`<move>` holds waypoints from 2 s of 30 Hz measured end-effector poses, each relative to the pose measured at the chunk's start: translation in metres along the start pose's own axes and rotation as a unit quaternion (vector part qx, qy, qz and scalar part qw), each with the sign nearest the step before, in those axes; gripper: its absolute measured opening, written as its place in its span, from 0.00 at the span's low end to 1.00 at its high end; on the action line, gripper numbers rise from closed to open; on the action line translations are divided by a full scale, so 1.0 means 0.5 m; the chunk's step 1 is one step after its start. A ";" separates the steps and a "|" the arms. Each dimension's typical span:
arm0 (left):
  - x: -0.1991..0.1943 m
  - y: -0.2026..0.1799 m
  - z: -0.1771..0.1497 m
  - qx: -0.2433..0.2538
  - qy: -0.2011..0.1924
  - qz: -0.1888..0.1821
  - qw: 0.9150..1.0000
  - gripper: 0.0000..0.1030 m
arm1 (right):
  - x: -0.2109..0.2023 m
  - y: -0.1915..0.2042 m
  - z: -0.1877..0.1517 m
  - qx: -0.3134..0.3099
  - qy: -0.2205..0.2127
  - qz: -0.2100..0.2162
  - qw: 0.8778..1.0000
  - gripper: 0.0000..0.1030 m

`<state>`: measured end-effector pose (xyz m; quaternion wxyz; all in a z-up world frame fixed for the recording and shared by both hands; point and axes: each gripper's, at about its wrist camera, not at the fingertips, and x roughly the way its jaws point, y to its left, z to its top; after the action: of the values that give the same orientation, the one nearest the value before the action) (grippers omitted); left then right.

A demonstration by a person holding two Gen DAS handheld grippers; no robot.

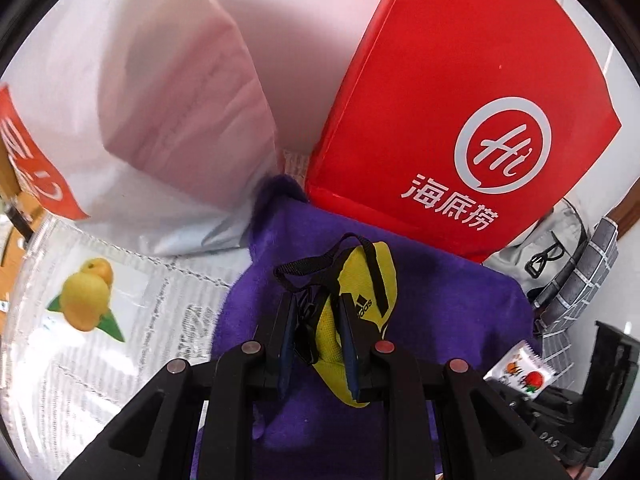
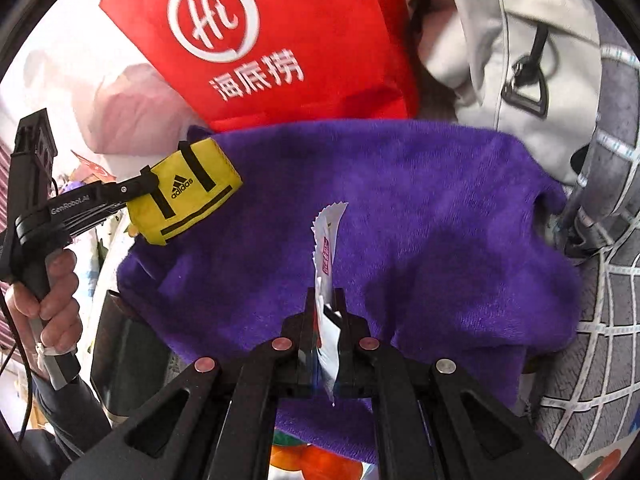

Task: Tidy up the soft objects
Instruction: 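Carry the packet onto the purple towel with right gripper while left carries pouch, then lower the yellow pouch onto the purple towel and open the left gripper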

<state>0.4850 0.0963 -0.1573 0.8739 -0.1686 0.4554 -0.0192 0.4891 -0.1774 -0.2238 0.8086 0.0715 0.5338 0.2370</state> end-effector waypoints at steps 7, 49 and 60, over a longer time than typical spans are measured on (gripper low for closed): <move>0.030 -0.012 -0.006 0.001 0.024 -0.011 1.000 0.20 | 0.022 -0.005 -0.003 0.003 0.018 -0.010 1.000 0.08; -0.091 -0.071 0.012 0.048 -0.010 -0.012 0.999 0.65 | -0.226 0.128 -0.143 -0.070 -0.150 -0.132 0.977 0.76; -0.188 -0.141 -0.025 0.100 -0.043 -0.045 0.993 0.66 | -0.225 0.201 -0.313 -0.196 -0.072 -0.112 0.971 0.79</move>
<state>0.4284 0.0441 -0.0674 0.9036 -0.1013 0.4048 -0.0970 0.2820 -0.1626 -0.1591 0.8644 -0.1324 0.4220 0.2390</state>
